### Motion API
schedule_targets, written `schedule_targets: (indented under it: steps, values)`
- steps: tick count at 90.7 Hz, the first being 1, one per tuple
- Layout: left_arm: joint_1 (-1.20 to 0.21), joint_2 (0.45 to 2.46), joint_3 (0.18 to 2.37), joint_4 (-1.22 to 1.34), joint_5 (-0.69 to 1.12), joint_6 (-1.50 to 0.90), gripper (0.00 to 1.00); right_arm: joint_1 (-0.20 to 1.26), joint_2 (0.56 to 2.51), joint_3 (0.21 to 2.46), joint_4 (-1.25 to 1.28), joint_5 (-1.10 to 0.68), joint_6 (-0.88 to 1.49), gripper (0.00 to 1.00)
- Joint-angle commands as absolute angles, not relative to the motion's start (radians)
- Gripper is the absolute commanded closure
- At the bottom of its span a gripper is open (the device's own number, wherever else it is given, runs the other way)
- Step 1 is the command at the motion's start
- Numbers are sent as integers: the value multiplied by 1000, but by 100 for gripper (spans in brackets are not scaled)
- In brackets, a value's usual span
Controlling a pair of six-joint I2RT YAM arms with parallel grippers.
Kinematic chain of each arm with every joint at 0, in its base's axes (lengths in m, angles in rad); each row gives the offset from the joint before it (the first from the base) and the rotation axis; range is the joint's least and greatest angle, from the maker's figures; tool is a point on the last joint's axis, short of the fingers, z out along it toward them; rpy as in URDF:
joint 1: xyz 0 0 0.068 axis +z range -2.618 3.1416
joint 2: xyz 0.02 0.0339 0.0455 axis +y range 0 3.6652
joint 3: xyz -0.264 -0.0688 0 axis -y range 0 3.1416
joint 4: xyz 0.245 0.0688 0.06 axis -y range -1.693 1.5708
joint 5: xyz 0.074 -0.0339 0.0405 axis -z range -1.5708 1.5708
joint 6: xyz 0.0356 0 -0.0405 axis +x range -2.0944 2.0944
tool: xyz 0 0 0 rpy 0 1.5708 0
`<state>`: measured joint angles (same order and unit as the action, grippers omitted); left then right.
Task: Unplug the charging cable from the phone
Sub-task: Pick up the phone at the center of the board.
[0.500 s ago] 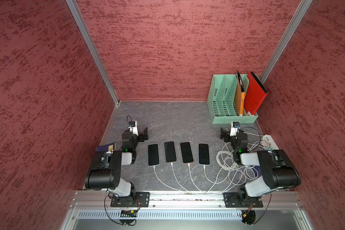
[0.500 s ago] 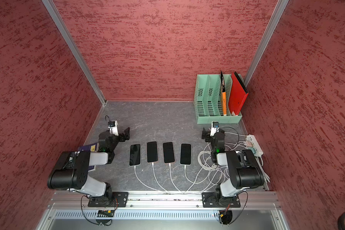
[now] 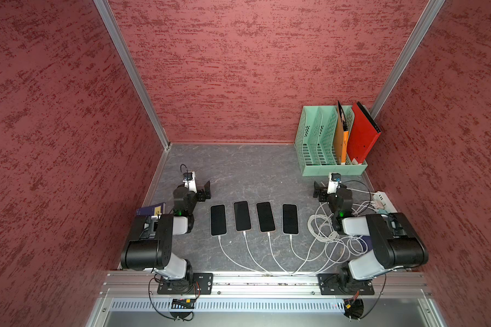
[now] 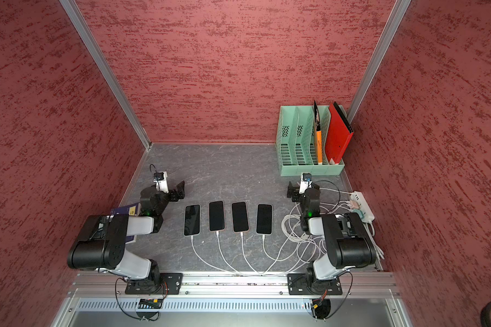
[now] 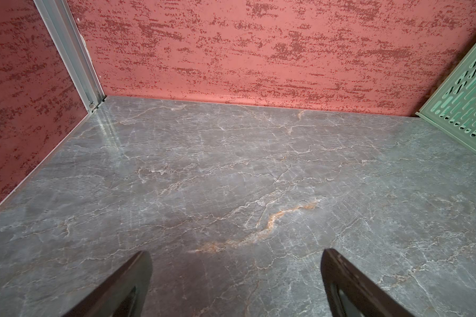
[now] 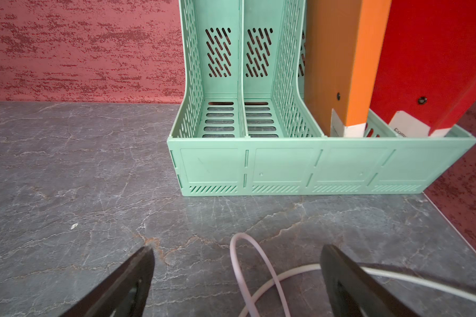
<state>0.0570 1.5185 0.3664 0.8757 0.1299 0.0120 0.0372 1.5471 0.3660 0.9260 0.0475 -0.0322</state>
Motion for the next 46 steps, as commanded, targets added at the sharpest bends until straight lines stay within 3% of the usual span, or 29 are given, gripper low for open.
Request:
schedule_targets:
  steps: [1, 15, 23, 33, 42, 46]
  values:
    - [62, 1526, 381, 887, 134, 8, 0, 30, 1548, 382, 924, 42, -25, 2]
    - [52, 1521, 383, 883, 92, 8, 0, 30, 1524, 400, 873, 113, 3, 1]
    - [46, 1386, 475, 605, 8, -16, 0, 36, 1357, 531, 514, 238, 46, 2]
    - [40, 1300, 594, 410, -160, -145, 0, 43, 1143, 779, 10, 285, 327, 1]
    - [32, 1303, 659, 321, -145, -277, 0, 36, 1035, 822, -174, 377, 547, 2]
    - [9, 1320, 700, 255, -108, -319, 0, 26, 1036, 853, -247, 287, 566, 2]
